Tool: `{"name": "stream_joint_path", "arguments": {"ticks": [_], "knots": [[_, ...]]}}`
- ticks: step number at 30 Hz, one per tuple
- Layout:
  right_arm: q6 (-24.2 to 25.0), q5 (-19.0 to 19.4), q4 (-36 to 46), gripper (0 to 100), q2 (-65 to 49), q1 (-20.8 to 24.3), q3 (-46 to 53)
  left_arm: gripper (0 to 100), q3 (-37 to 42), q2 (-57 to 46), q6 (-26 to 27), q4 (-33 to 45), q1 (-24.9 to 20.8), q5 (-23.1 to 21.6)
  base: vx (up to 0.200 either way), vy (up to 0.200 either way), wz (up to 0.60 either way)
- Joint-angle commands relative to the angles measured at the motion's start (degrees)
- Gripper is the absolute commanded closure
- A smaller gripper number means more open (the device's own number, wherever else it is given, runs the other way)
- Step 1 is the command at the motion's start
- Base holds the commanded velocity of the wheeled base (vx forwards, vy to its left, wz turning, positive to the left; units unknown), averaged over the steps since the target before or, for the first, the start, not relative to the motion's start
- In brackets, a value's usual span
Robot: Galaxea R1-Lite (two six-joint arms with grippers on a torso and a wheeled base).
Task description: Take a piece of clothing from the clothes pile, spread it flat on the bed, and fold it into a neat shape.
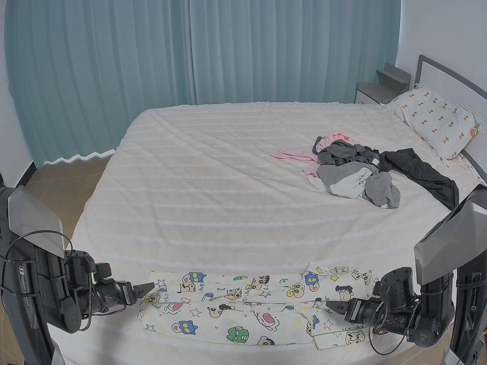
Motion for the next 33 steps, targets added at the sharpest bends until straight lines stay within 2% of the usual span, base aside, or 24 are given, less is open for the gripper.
{"name": "stream_joint_path", "arguments": {"ticks": [1,4,5,7,19,20,33], "knots": [[0.0,0.0,-0.7,0,1.2,0.1,0.8,0,-9.8,2.3,1.7,12.1,-2.6,0.2,0.0,0.0,0.0],[0.0,0.0,-0.7,0,1.2,0.1,0.8,0,-11.5,1.5,1.6,15.1,-3.1,0.2,0.0,0.0,0.0],[0.0,0.0,-0.7,0,1.6,0.1,0.8,0,-15.5,1.0,1.7,23.5,-4.2,0.3,0.0,0.0,0.0],[-0.1,-0.1,-0.7,0,2.2,0.1,0.8,0,-16.7,1.0,1.6,25.6,-4.7,0.3,0.0,0.0,0.0],[-0.1,0.0,-0.7,0,3.3,0.1,0.7,0,-18.5,1.7,1.3,27.1,-5.9,2.0,0.0,0.0,0.0],[-0.1,0.0,-0.7,0,3.2,0.1,0.8,100,-18.1,1.6,1.3,26.9,-6.0,2.0,0.0,0.0,0.0],[0.0,0.0,-0.7,0,3.4,-0.3,0.7,100,-12.1,-0.3,1.7,26.4,-5.9,1.3,0.0,0.0,0.0]]}}
